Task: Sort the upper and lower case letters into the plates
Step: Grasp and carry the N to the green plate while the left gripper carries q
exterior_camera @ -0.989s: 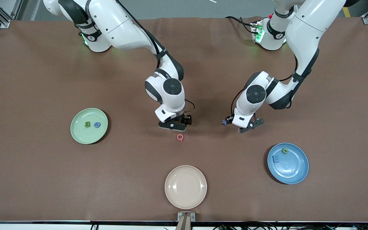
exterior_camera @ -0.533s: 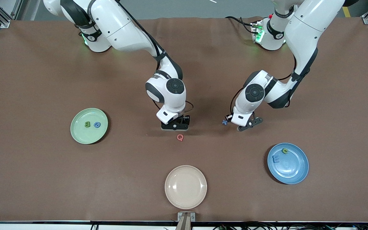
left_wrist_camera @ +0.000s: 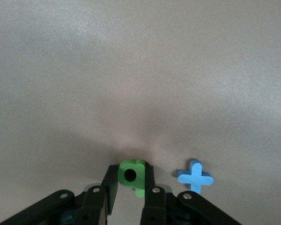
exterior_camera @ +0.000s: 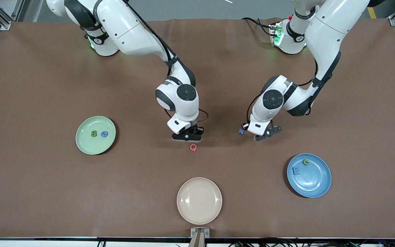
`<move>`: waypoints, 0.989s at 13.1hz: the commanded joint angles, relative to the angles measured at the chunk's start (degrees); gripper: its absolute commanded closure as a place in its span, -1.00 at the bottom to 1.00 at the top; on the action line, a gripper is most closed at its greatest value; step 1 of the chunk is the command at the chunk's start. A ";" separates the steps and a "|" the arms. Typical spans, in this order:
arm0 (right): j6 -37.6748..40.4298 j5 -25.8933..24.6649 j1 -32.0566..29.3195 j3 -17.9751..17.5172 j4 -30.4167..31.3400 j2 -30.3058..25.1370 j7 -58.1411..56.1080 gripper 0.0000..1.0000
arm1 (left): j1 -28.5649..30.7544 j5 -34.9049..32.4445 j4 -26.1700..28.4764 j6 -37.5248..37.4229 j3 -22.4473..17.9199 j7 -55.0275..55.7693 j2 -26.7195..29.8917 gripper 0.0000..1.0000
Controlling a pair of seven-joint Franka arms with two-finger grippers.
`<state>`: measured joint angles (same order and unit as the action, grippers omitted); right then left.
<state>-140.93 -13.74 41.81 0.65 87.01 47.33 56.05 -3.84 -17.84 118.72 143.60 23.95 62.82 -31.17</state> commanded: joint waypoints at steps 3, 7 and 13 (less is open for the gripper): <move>1.87 2.83 -11.80 -3.79 6.04 -6.43 -13.37 1.00 | -0.21 -0.88 -1.82 0.37 -0.05 1.16 -0.82 0.84; 7.86 4.95 -37.62 -16.44 18.60 -19.35 -38.42 1.00 | 0.67 -0.88 -4.80 -1.73 -0.22 0.72 1.11 0.87; -0.02 4.95 -58.67 -21.83 41.98 -28.52 -55.17 0.99 | 6.55 -0.88 -20.79 -12.90 -1.19 -16.02 0.15 0.84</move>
<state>-135.49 -9.32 -13.86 -19.15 119.29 22.78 1.65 -0.17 -17.85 101.47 132.48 22.62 53.44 -30.27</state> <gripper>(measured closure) 0.670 0.727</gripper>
